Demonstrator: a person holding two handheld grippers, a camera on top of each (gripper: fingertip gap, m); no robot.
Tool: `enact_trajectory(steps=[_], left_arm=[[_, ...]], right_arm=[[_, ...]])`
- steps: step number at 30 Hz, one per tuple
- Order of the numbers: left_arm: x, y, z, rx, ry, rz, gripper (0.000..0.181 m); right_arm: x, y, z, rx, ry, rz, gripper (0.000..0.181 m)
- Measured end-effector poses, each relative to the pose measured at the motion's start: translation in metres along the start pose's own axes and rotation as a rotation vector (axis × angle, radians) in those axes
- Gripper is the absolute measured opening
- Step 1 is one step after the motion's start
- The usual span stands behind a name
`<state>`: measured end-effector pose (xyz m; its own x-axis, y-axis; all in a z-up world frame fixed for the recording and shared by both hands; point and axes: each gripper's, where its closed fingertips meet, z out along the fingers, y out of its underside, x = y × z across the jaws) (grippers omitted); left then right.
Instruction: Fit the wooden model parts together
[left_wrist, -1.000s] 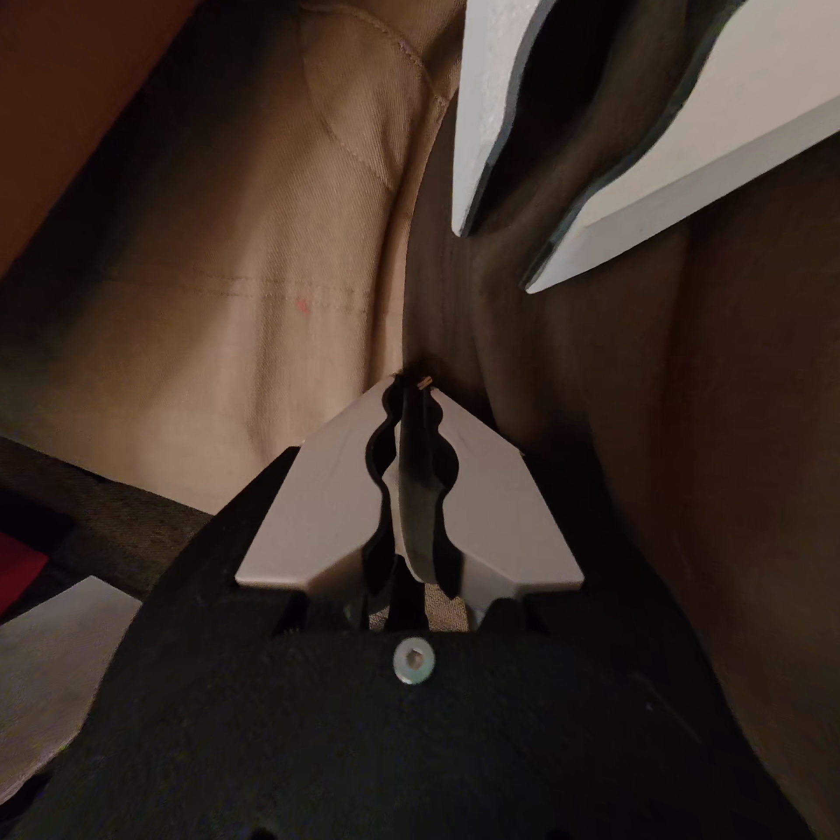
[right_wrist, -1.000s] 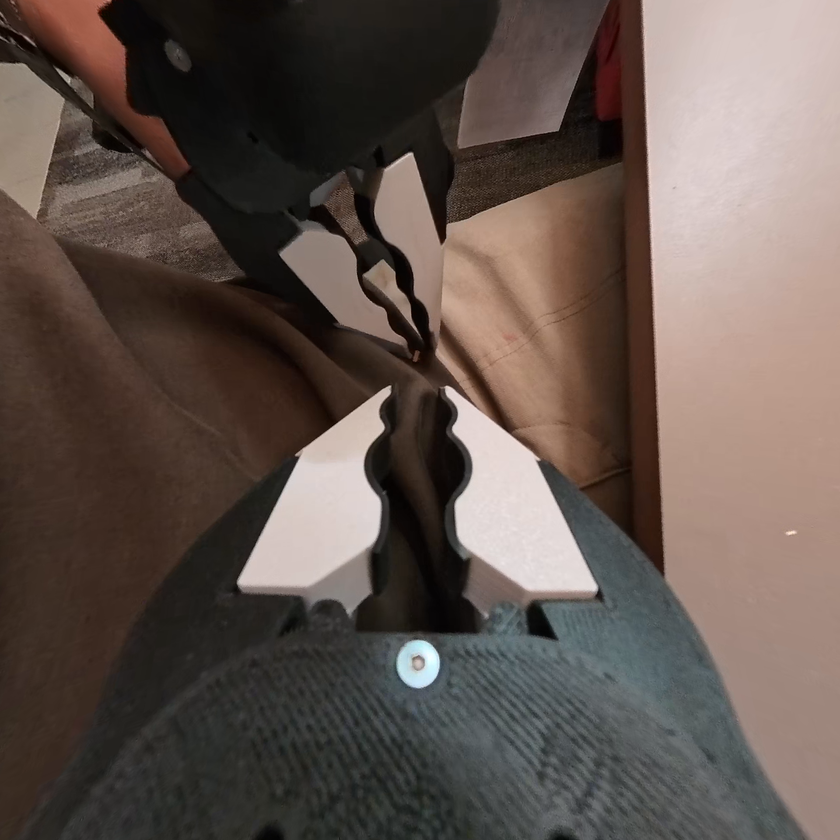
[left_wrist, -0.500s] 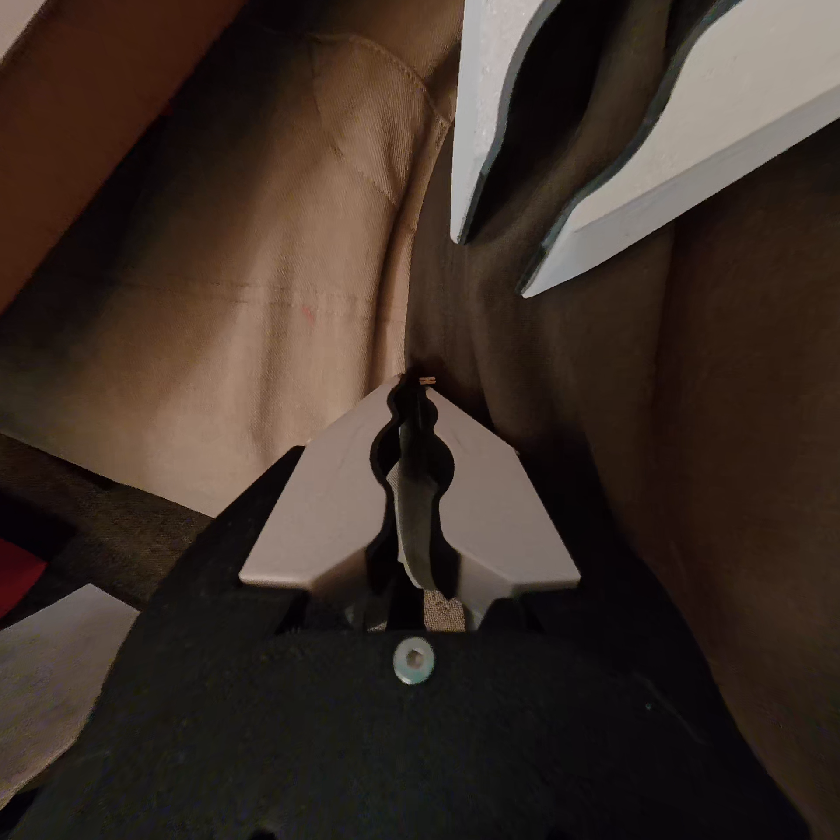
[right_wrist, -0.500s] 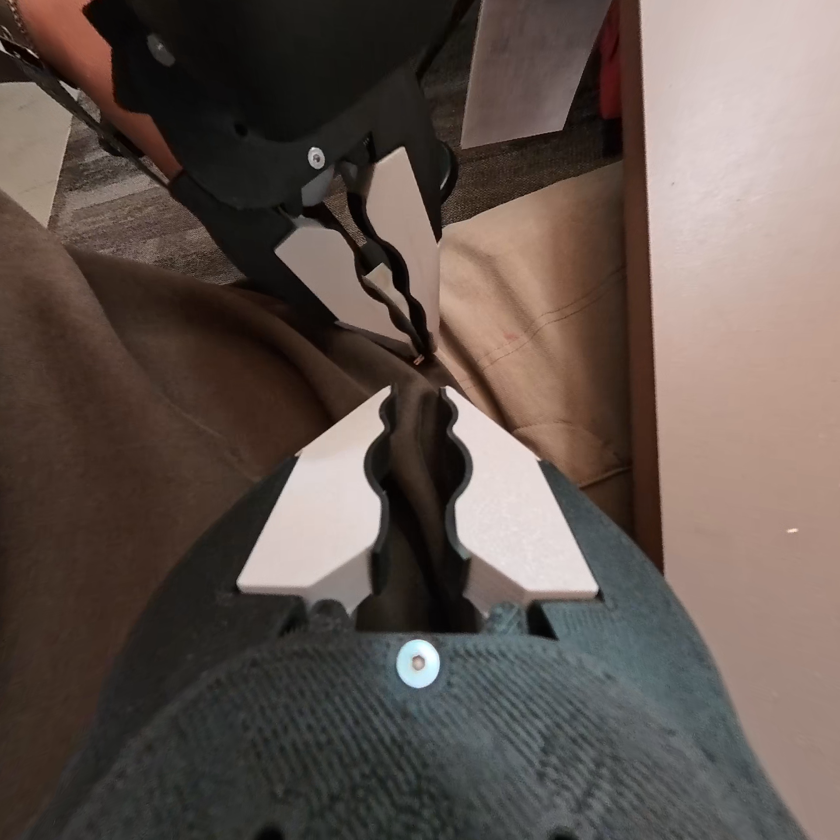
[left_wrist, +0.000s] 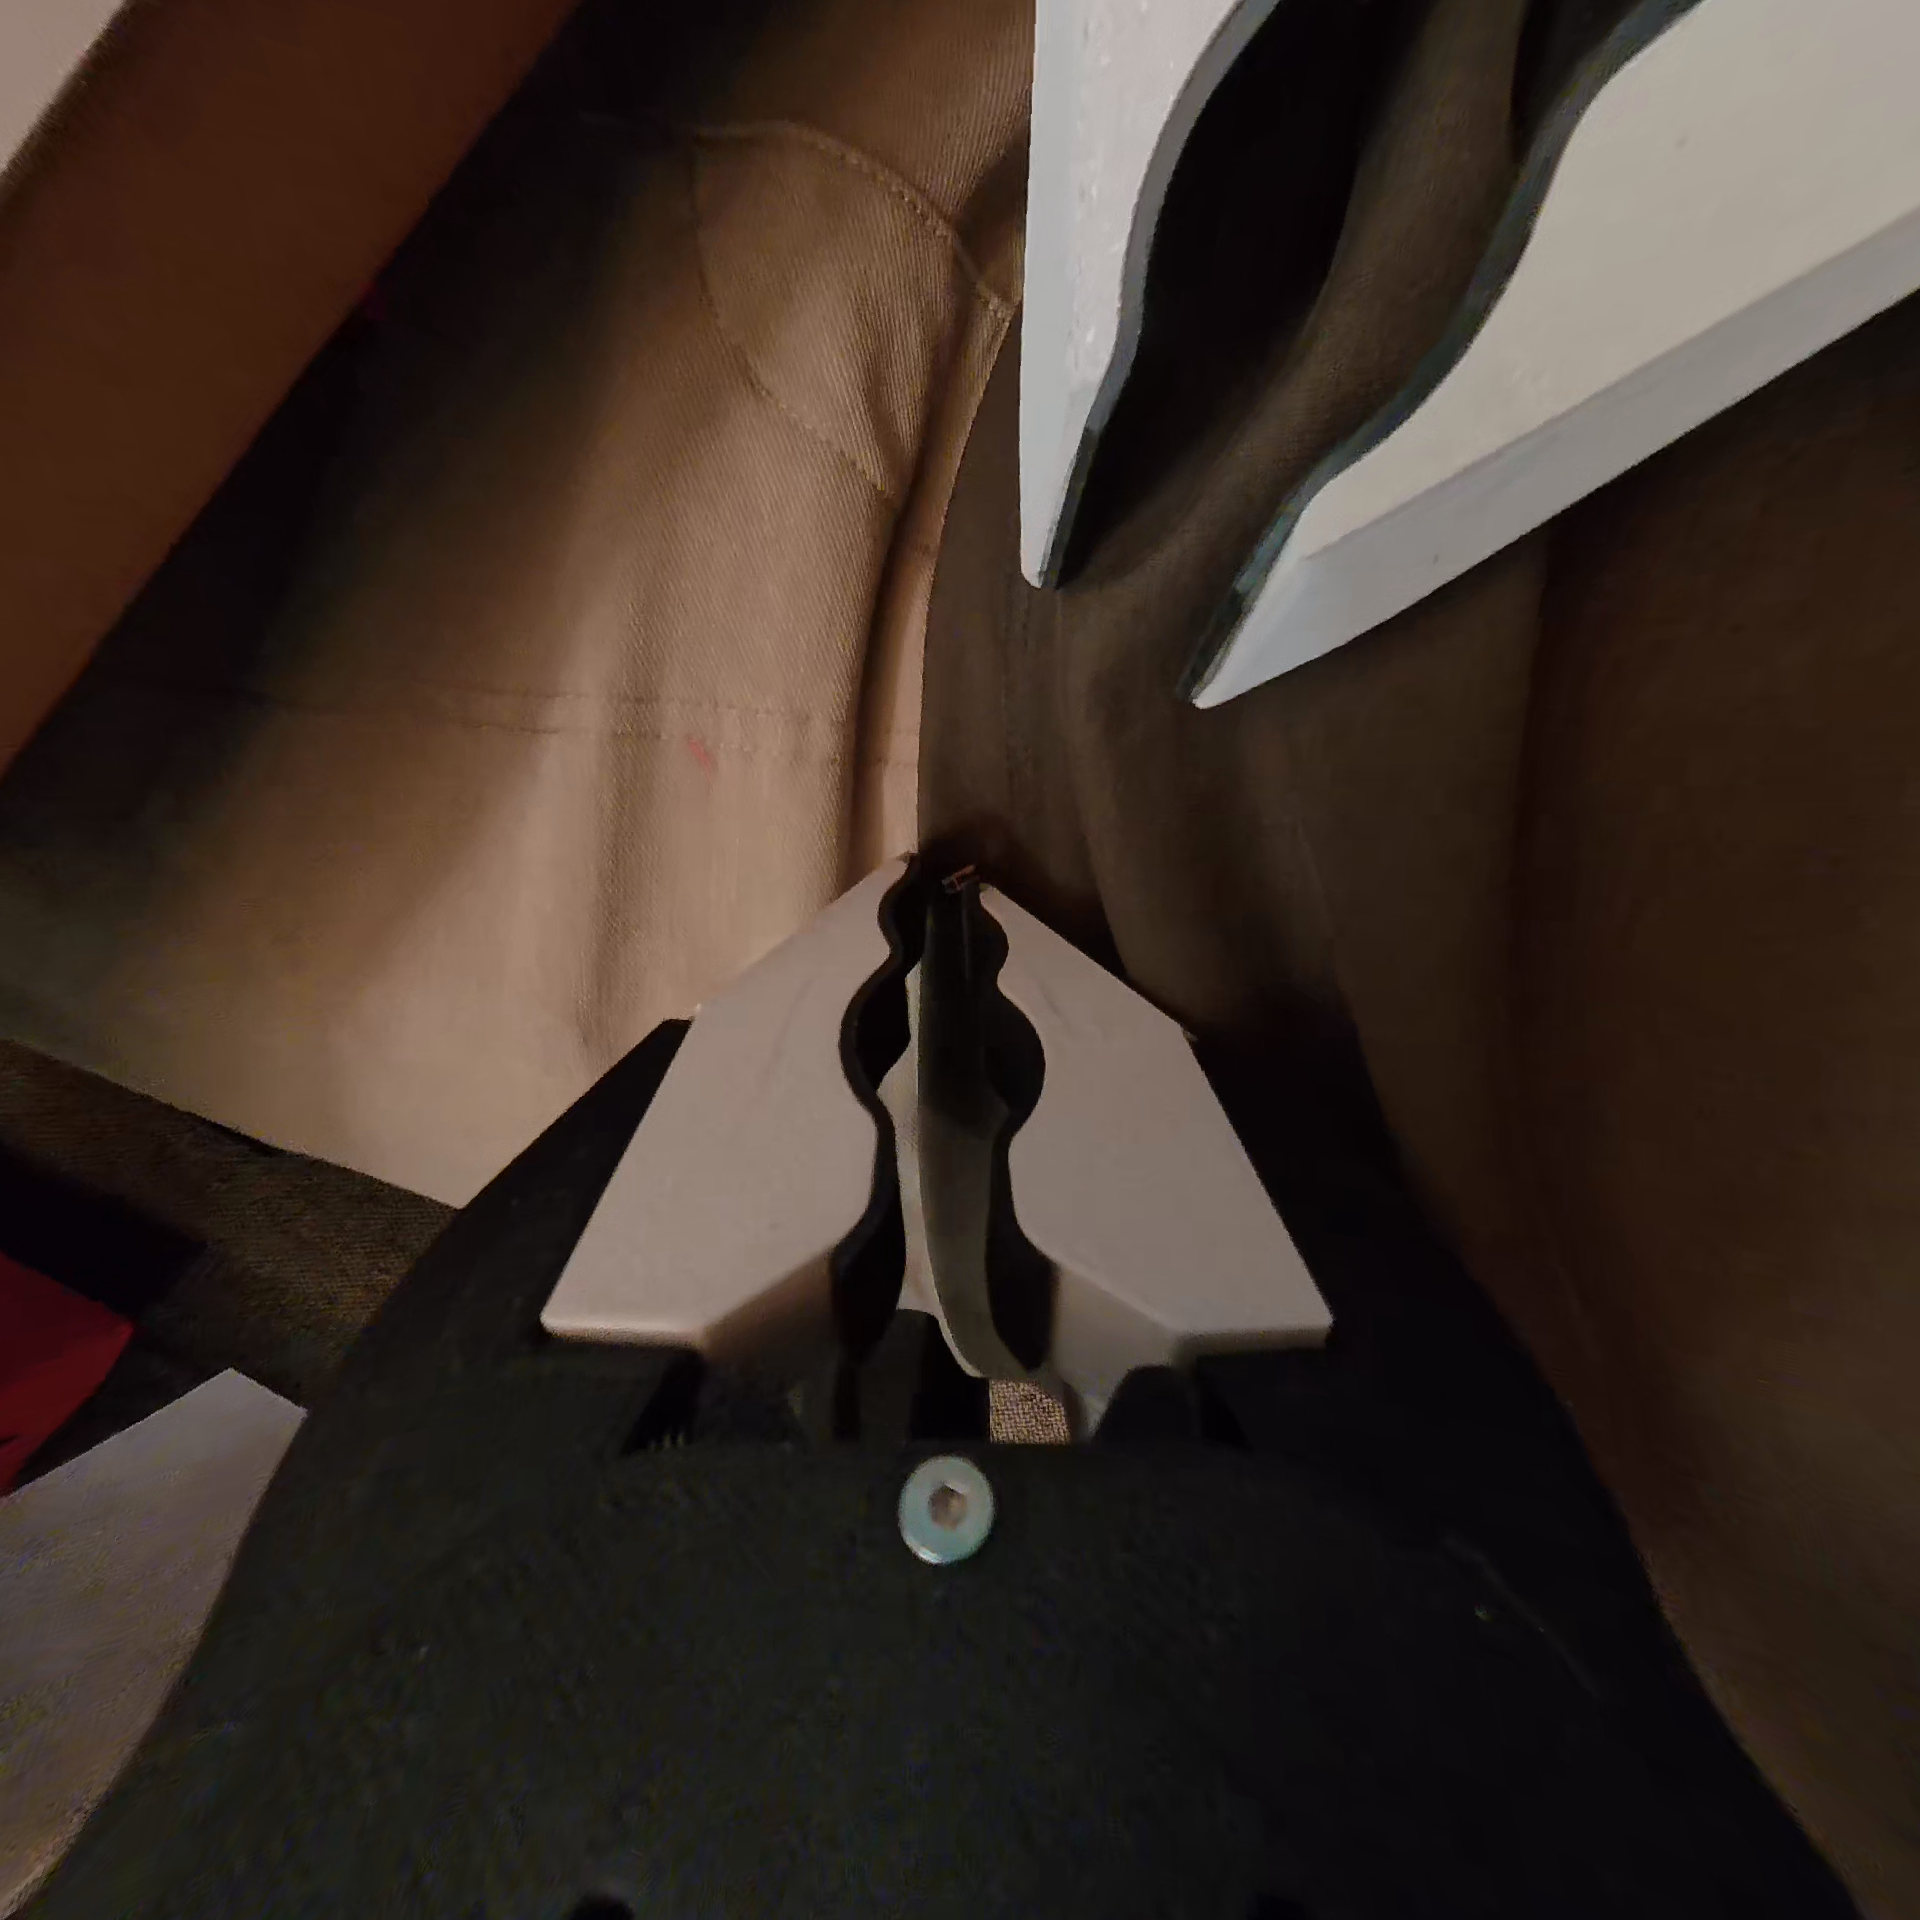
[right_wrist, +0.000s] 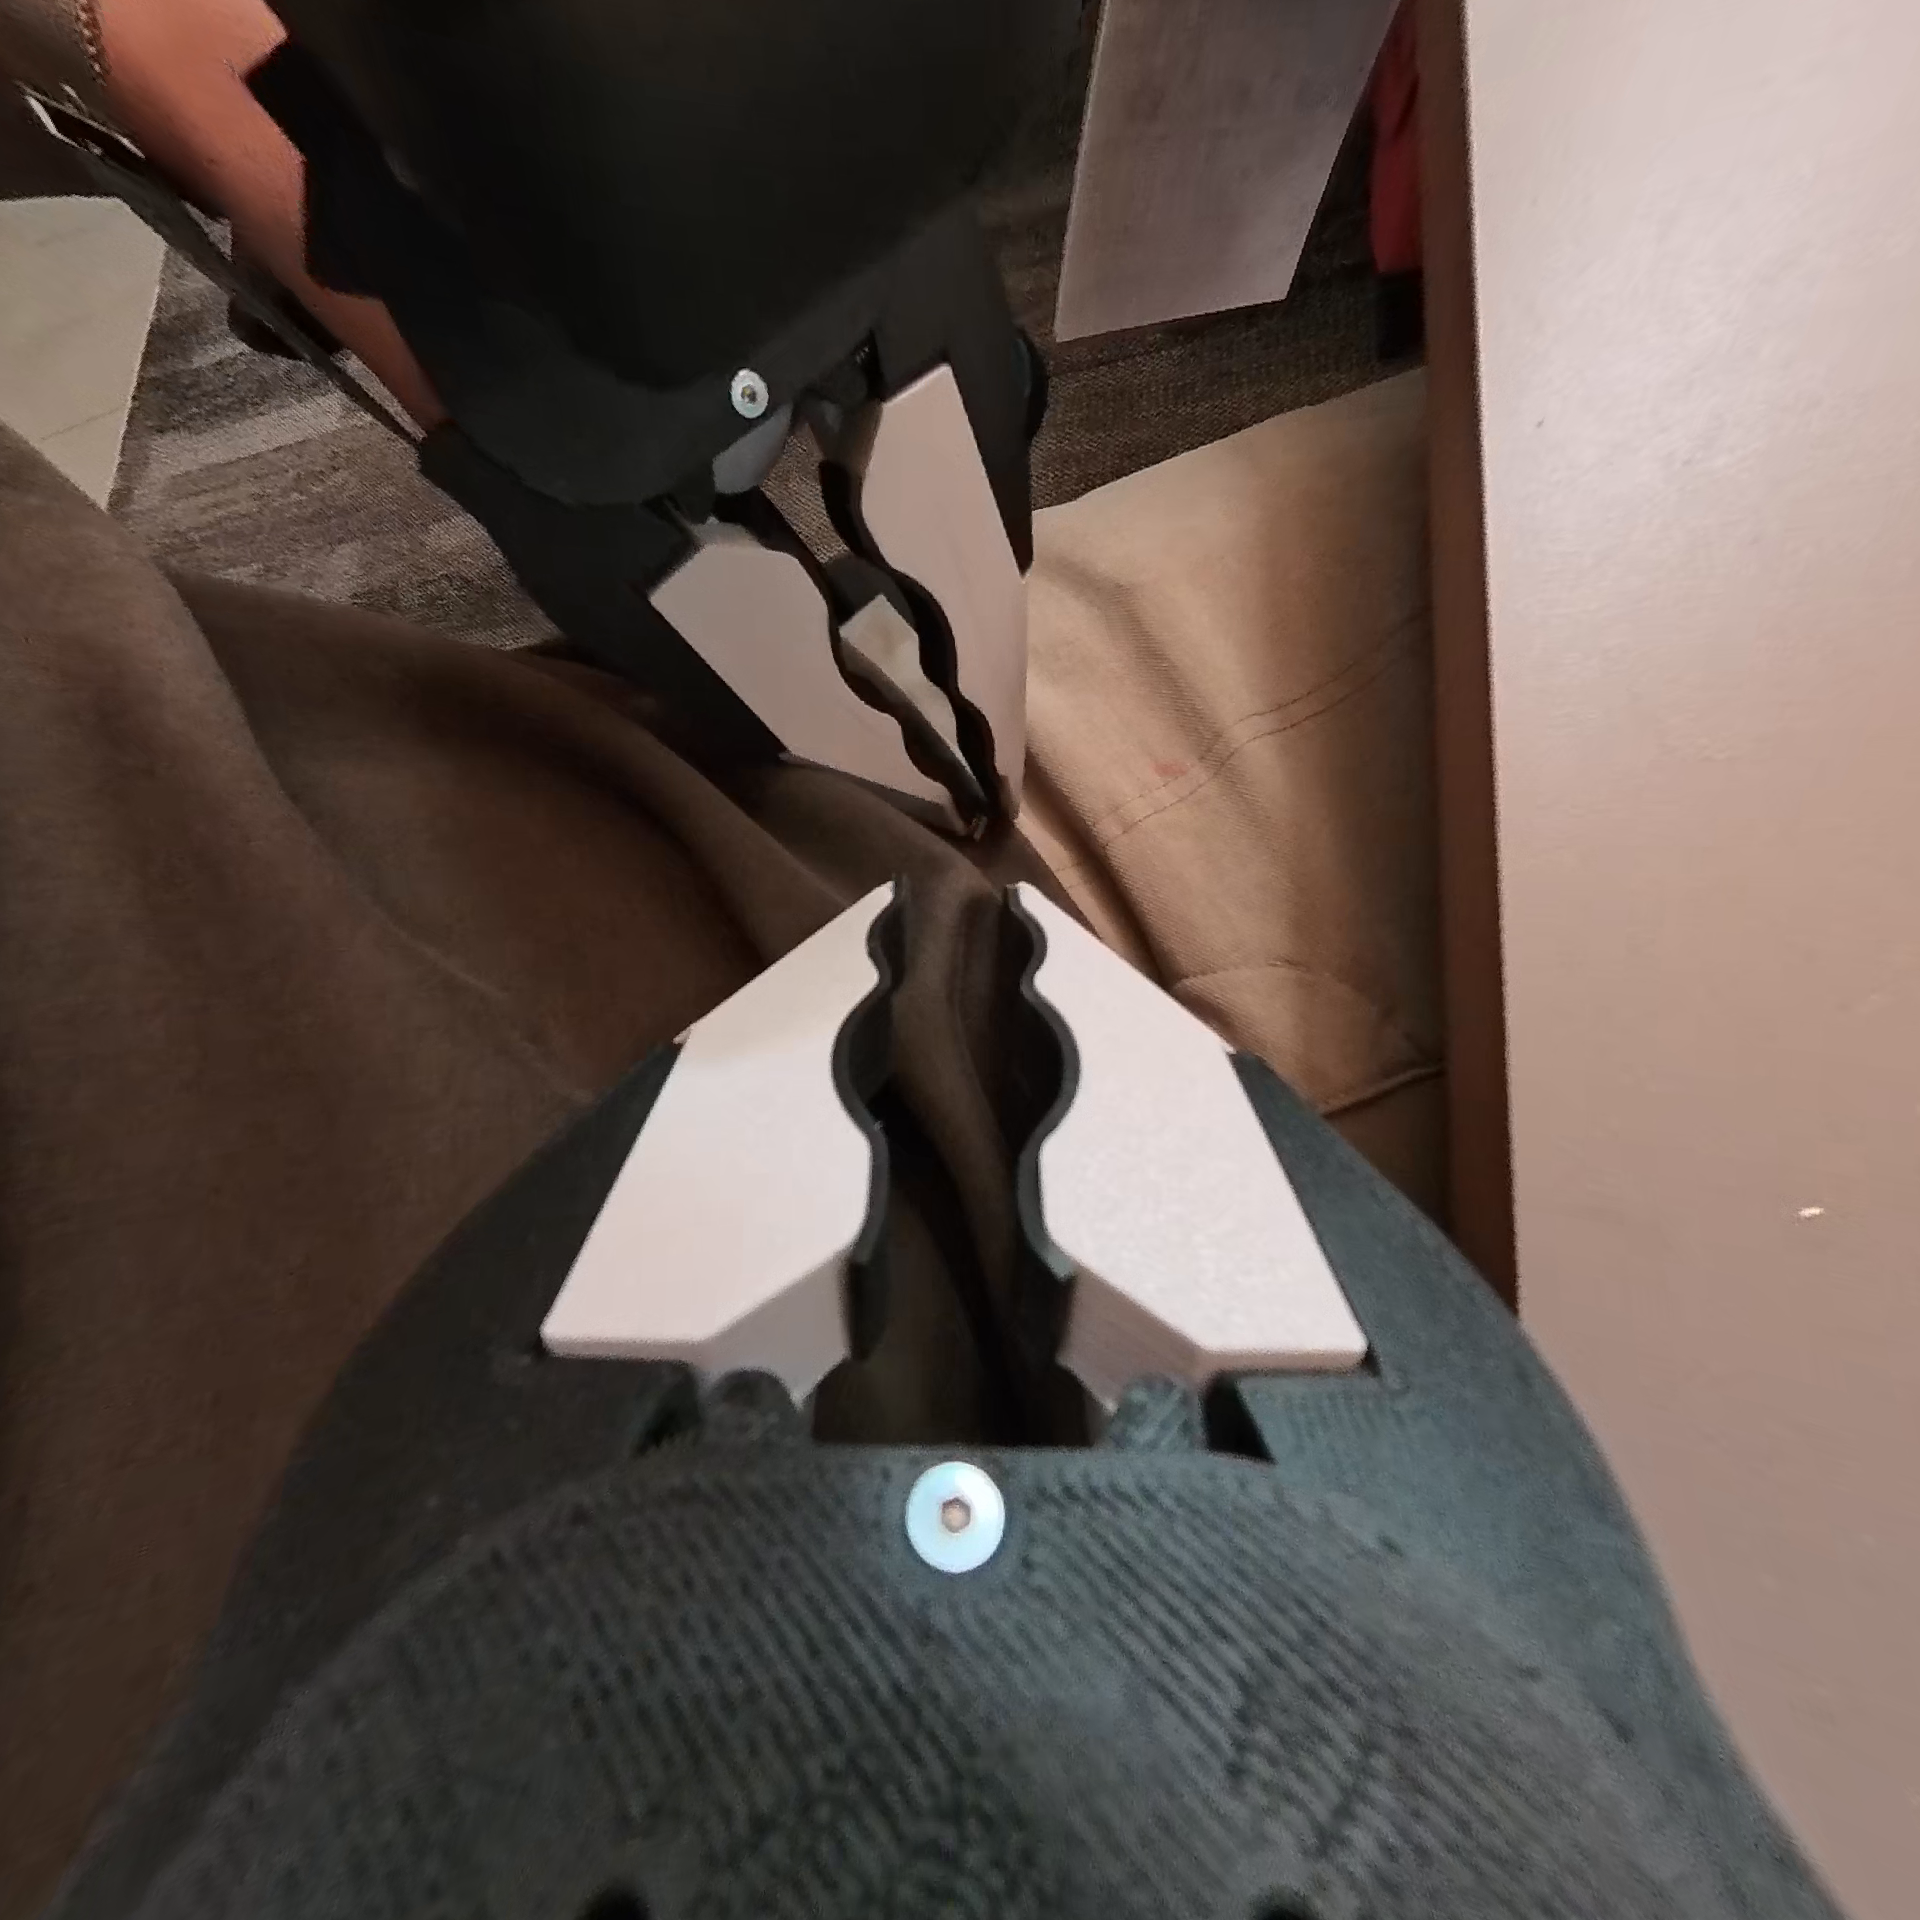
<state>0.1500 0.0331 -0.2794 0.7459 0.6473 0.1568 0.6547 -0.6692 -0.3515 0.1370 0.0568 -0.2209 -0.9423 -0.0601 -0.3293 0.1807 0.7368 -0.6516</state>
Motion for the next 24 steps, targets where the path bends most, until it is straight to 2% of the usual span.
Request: enact_trajectory(steps=[13,24], left_arm=[[-0.006,-0.007,-0.018,0.032,-0.015,-0.009,0.0],[0.0,-0.005,-0.002,-0.004,0.017,0.019,0.007]], right_arm=[[0.003,-0.001,-0.001,0.008,-0.002,0.016,0.016],[0.005,-0.001,-0.003,0.011,0.002,0.016,0.014]])
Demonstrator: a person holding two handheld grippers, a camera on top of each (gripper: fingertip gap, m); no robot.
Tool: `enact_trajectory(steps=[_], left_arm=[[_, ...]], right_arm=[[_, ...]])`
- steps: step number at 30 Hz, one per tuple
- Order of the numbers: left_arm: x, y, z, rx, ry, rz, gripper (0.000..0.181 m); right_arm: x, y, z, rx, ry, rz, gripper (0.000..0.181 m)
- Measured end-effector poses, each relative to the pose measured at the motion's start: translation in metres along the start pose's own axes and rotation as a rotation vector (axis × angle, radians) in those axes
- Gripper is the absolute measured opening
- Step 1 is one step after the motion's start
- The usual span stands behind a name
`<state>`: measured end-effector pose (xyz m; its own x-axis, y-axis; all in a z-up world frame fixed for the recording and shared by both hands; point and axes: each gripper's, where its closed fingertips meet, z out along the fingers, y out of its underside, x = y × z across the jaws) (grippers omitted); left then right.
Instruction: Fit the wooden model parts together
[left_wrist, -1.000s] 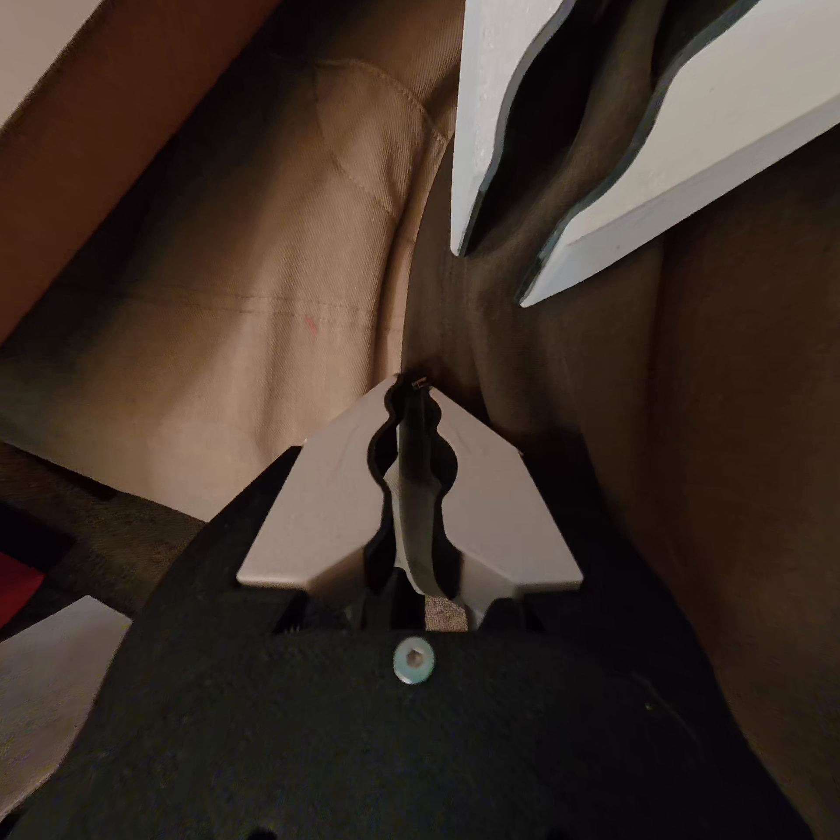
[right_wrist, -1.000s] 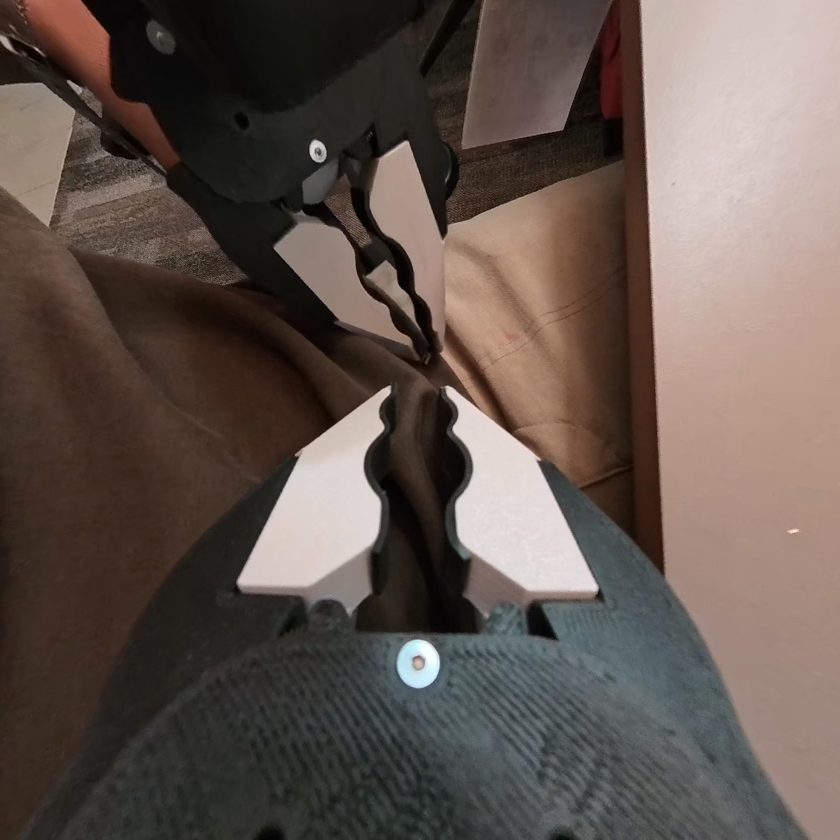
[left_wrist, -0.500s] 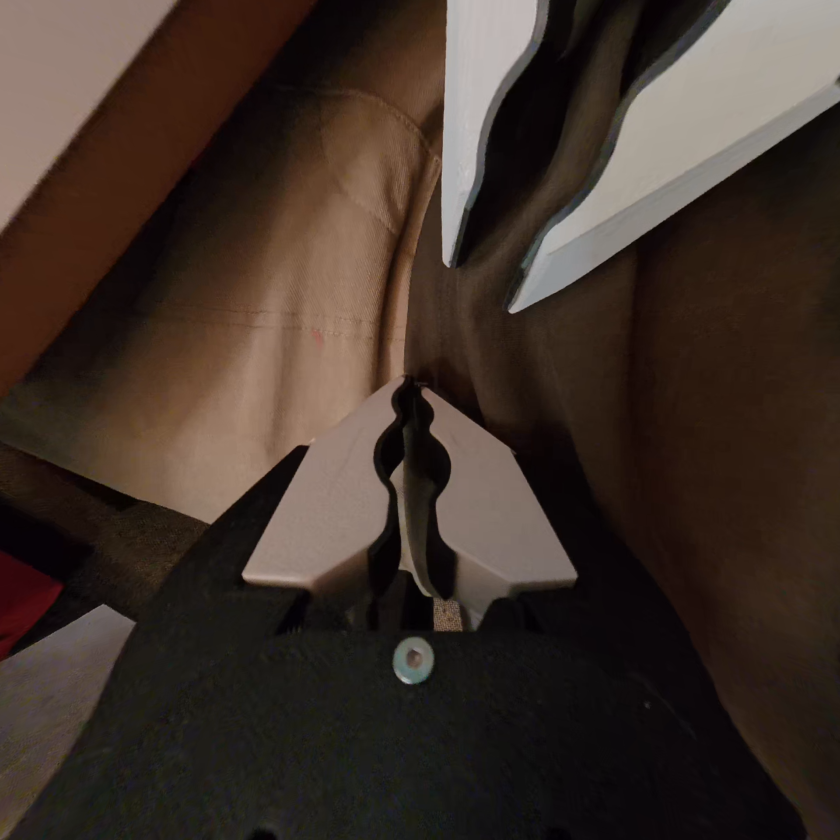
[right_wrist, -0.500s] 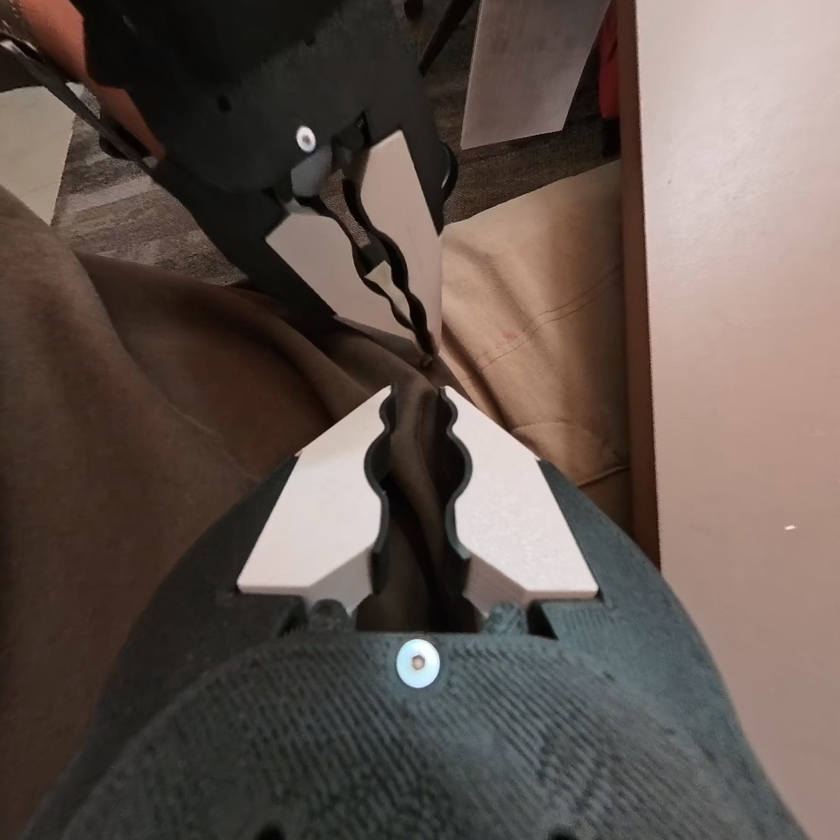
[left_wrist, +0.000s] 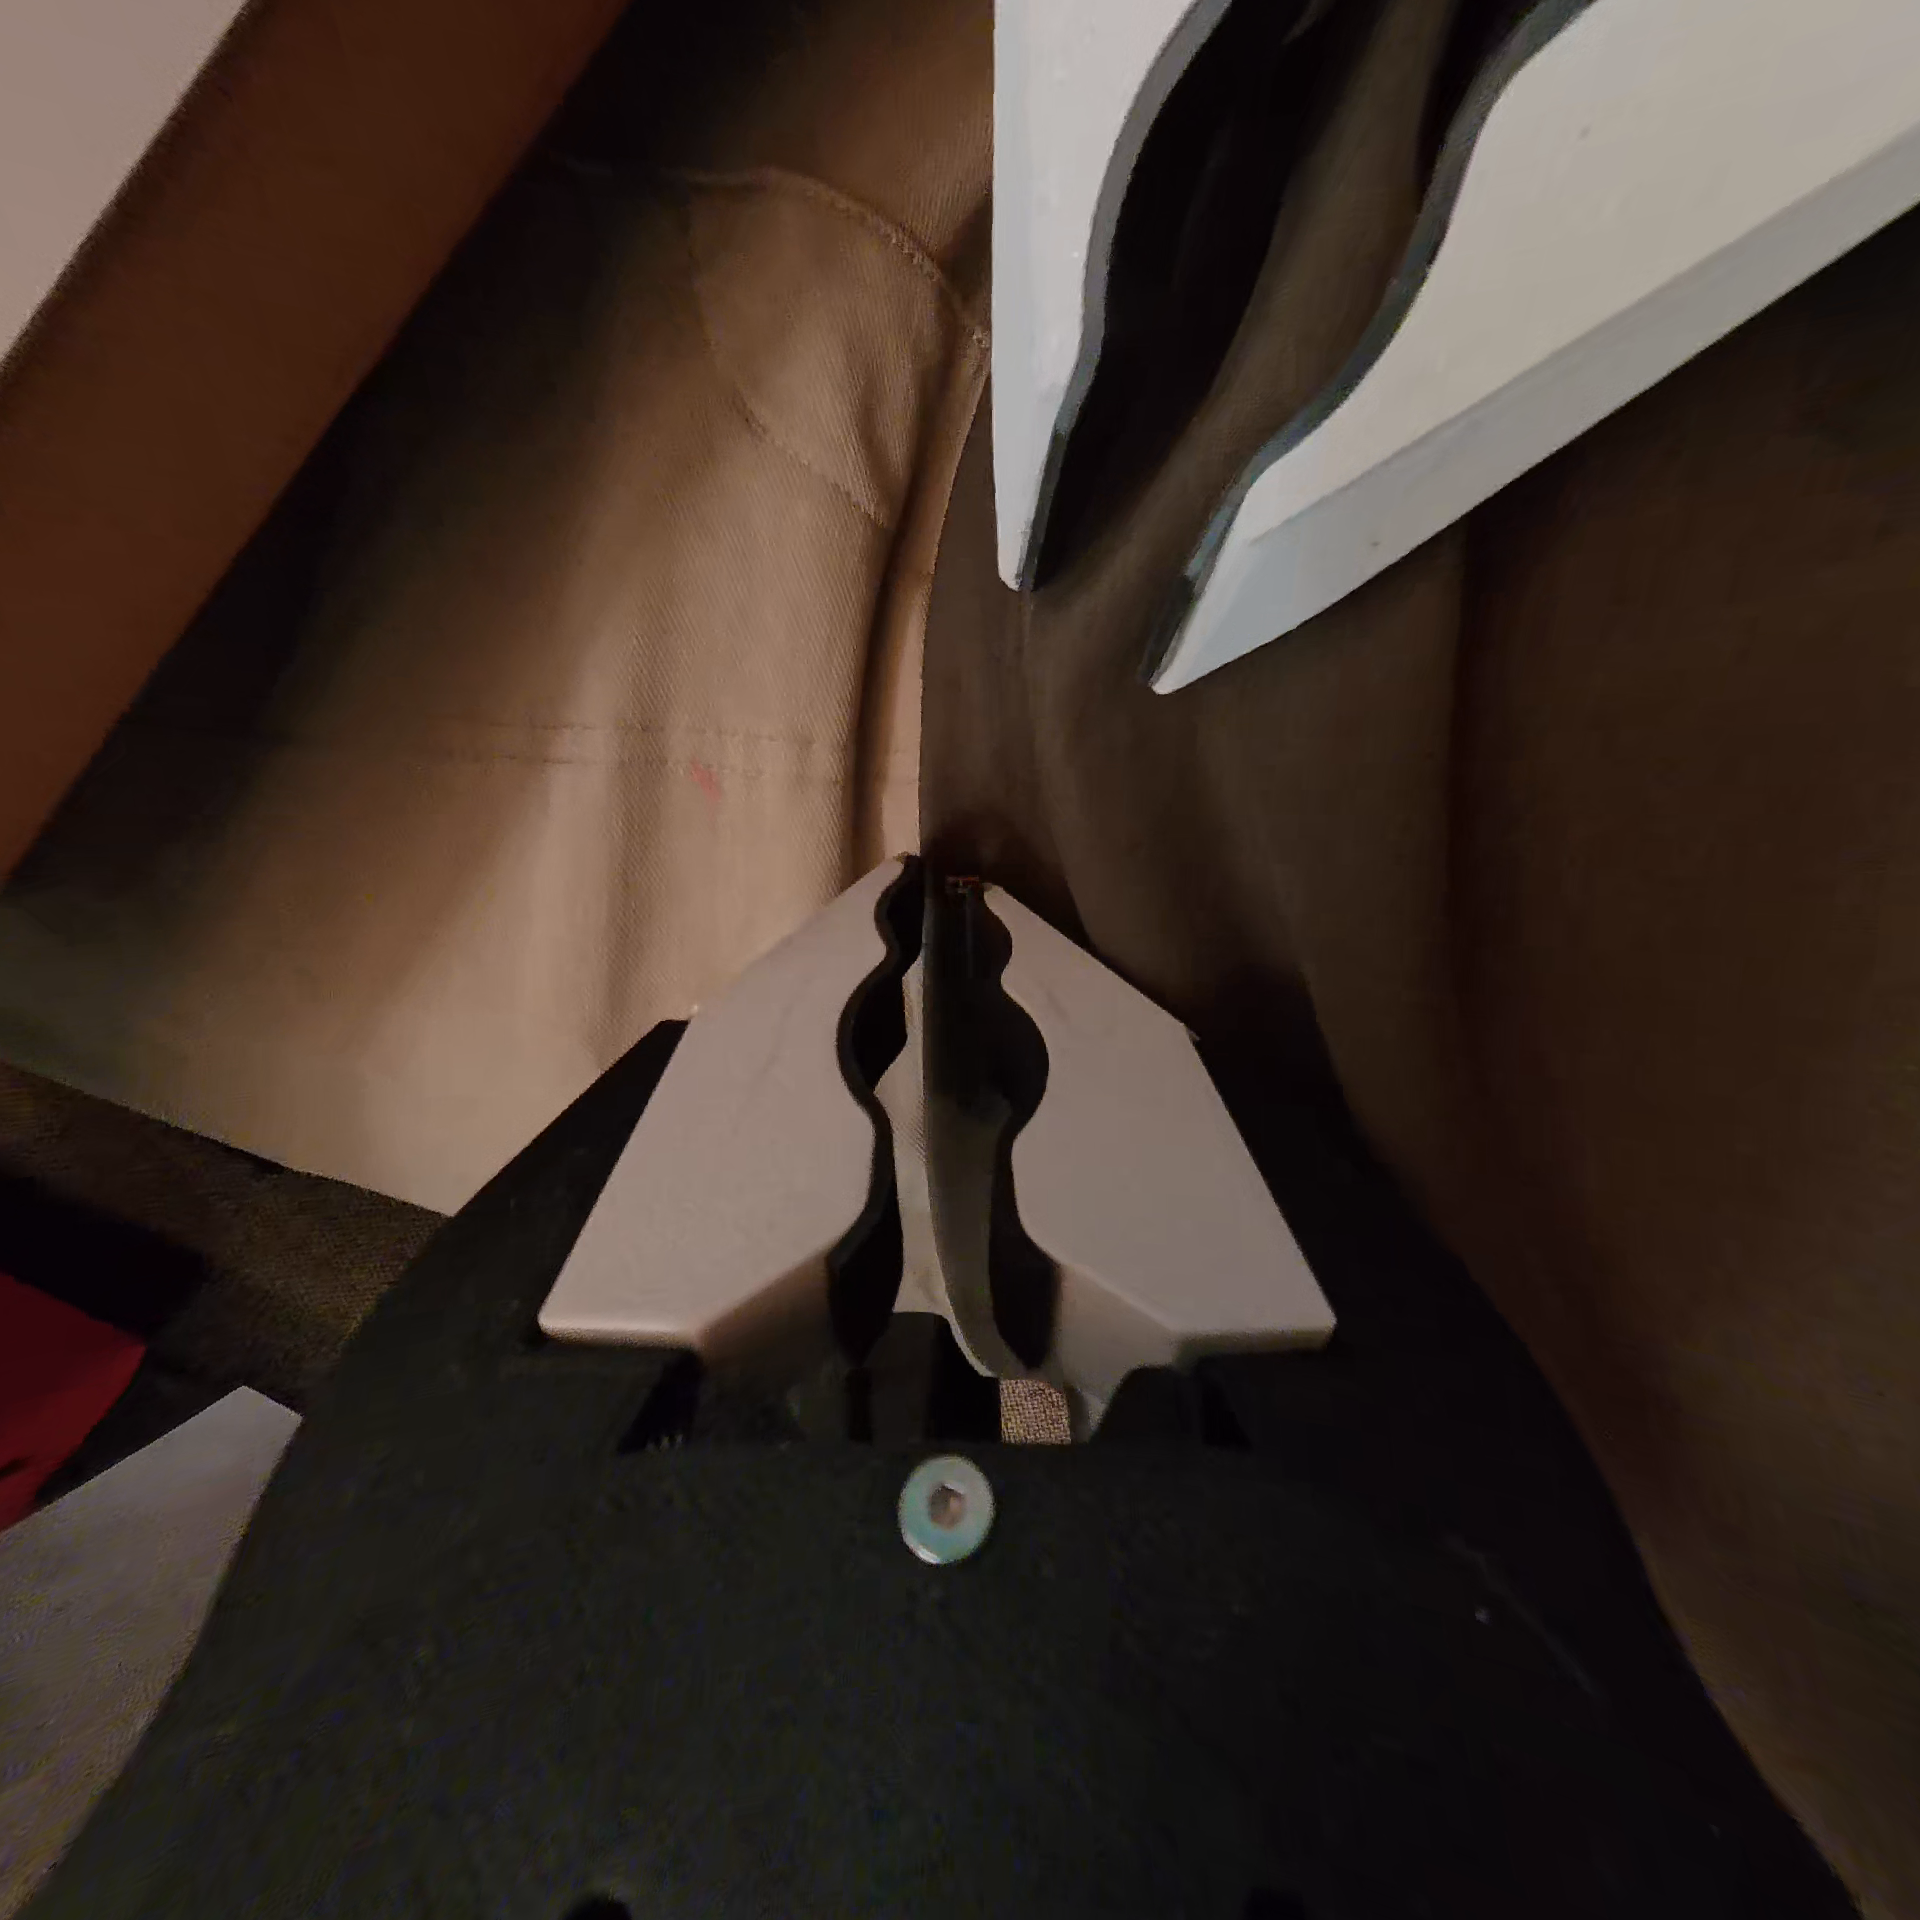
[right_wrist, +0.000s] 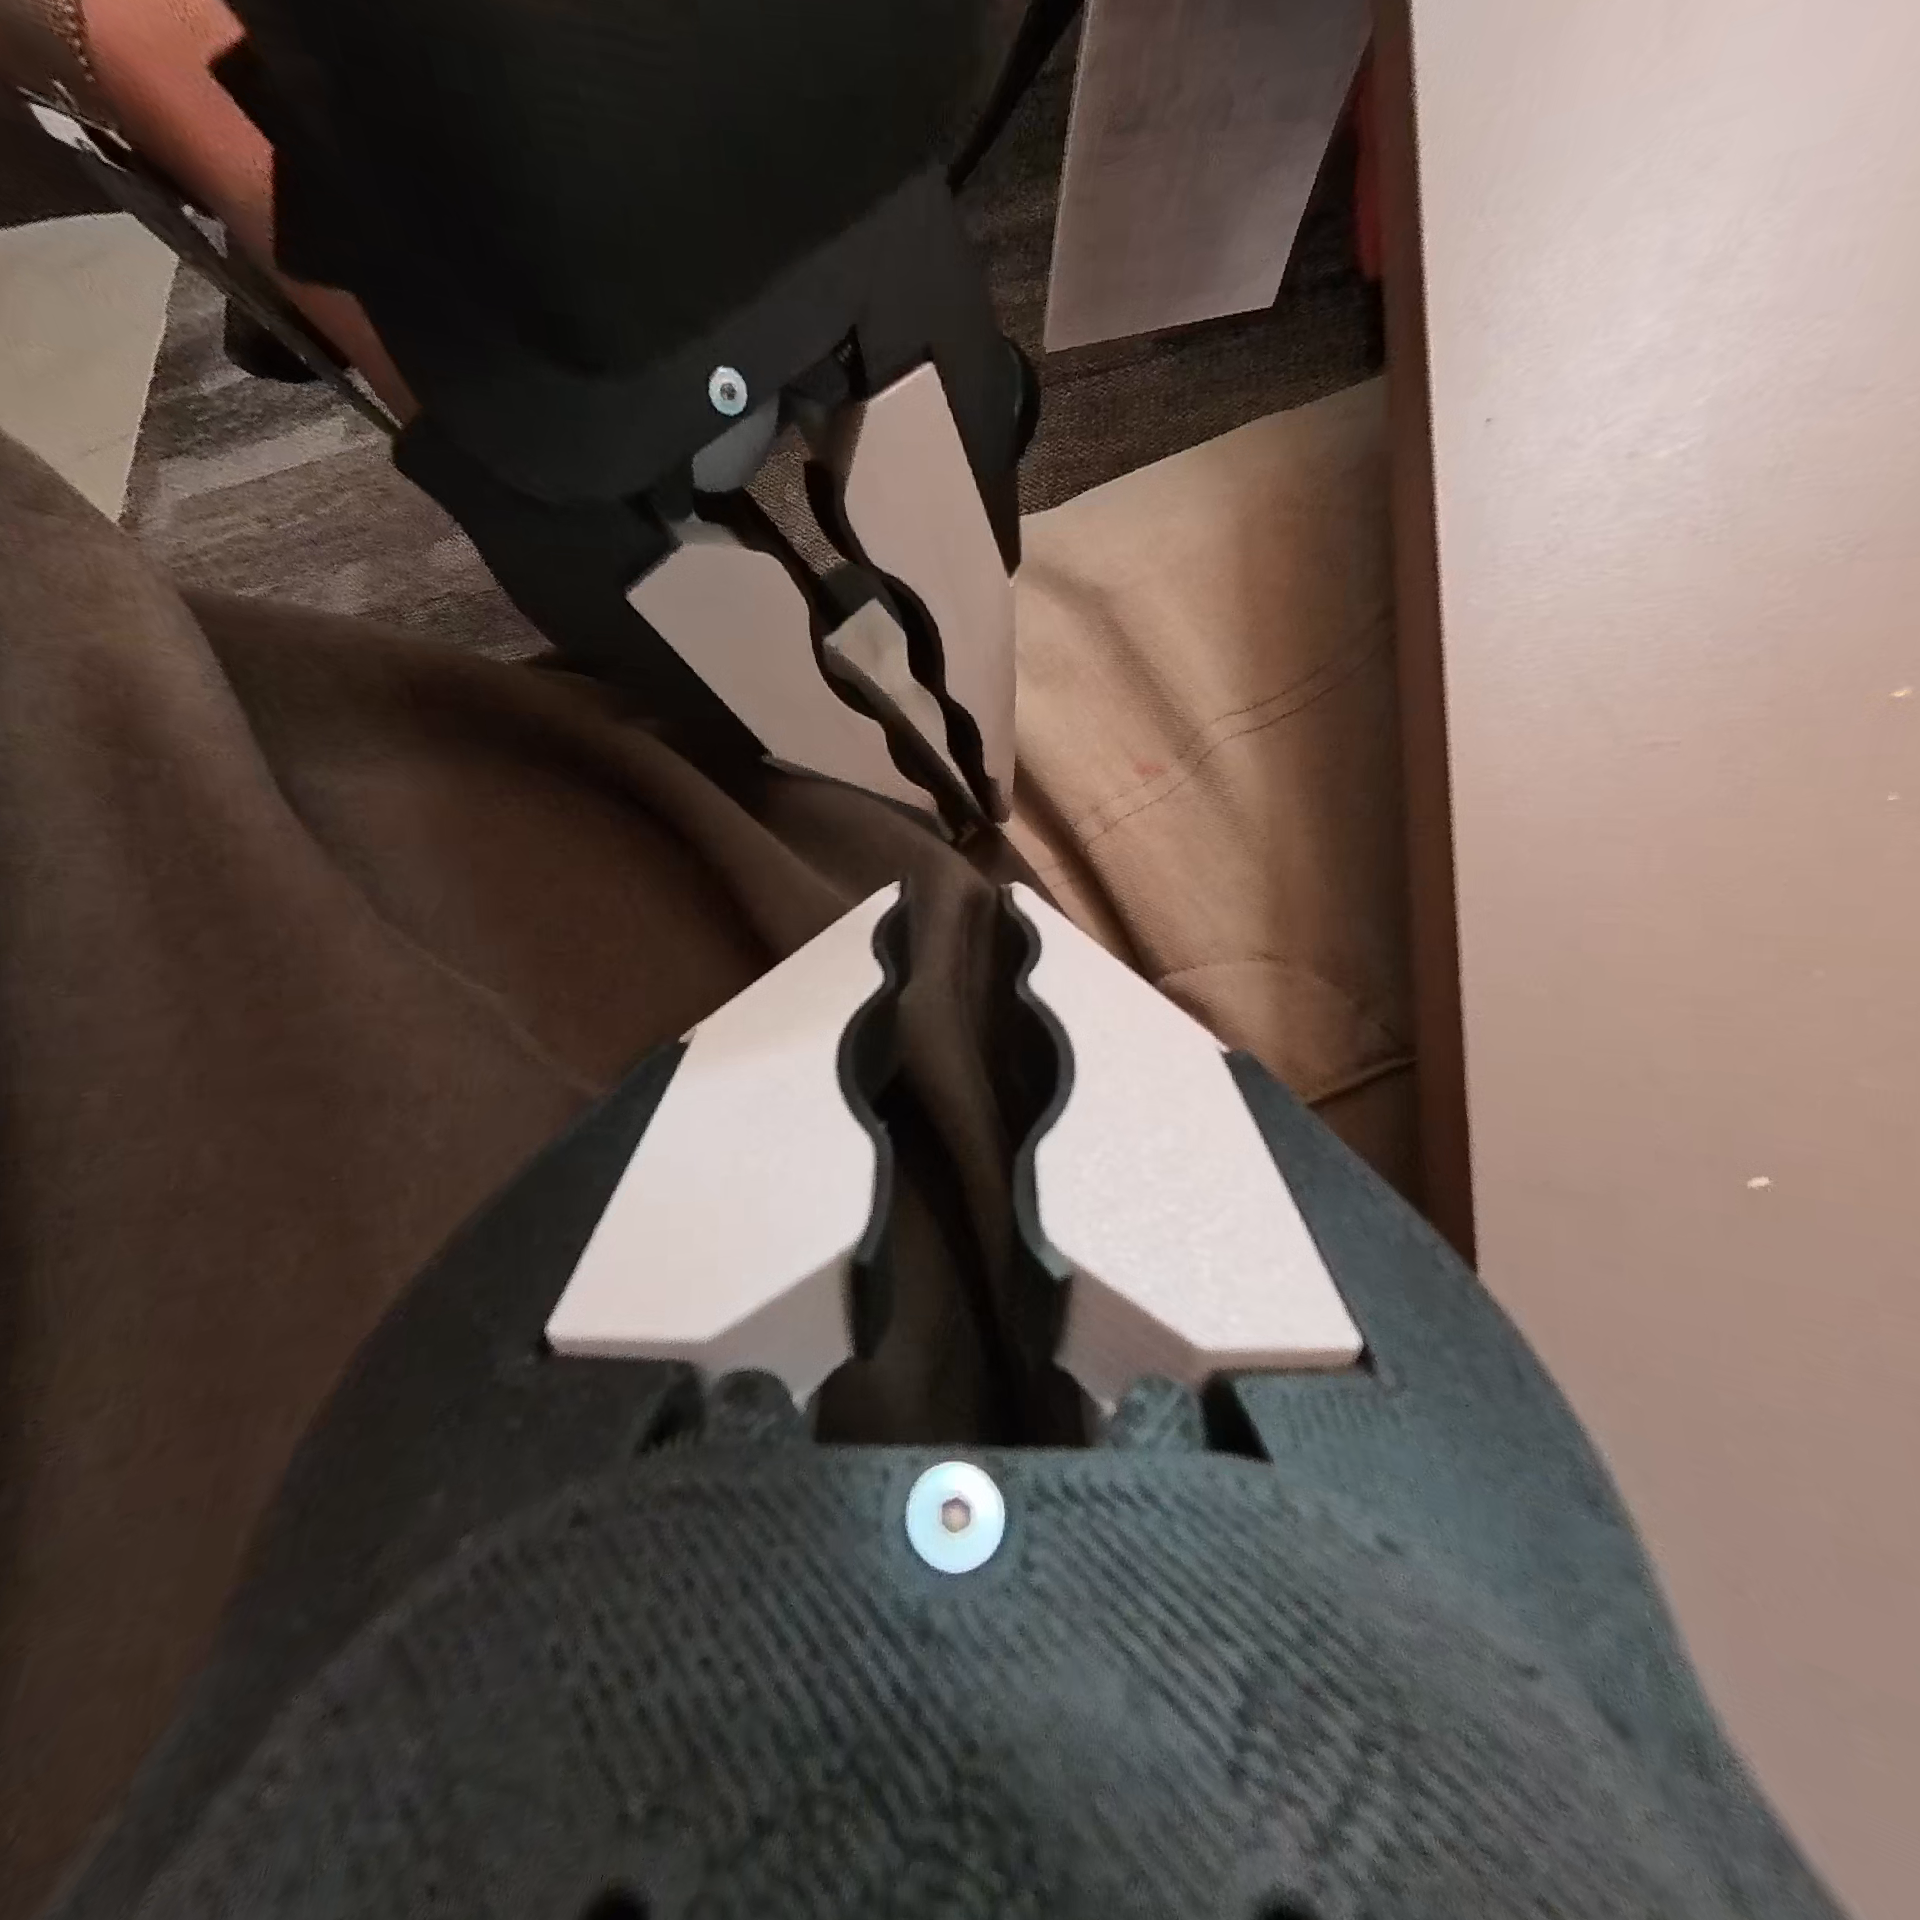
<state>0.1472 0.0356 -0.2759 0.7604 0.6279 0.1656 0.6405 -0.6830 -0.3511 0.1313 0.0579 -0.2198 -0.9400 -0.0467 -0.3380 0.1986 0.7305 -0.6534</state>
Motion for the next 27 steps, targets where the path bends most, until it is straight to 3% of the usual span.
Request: enact_trajectory(steps=[10,14,23,27], left_arm=[[0.003,0.0,0.002,-0.005,0.02,0.025,0.004],[0.001,-0.001,-0.007,-0.005,0.019,0.072,0.012],[-0.01,0.005,-0.012,-0.126,0.088,0.408,0.018],[-0.005,0.01,-0.007,-0.126,0.217,0.556,0.015]], right_arm=[[0.0,0.0,0.0,0.002,-0.007,0.005,0.012],[0.0,0.0,-0.001,0.002,-0.009,0.005,0.012],[-0.002,0.001,-0.006,0.001,0.001,-0.013,0.011],[-0.003,0.003,-0.009,0.004,0.006,-0.014,0.012]])
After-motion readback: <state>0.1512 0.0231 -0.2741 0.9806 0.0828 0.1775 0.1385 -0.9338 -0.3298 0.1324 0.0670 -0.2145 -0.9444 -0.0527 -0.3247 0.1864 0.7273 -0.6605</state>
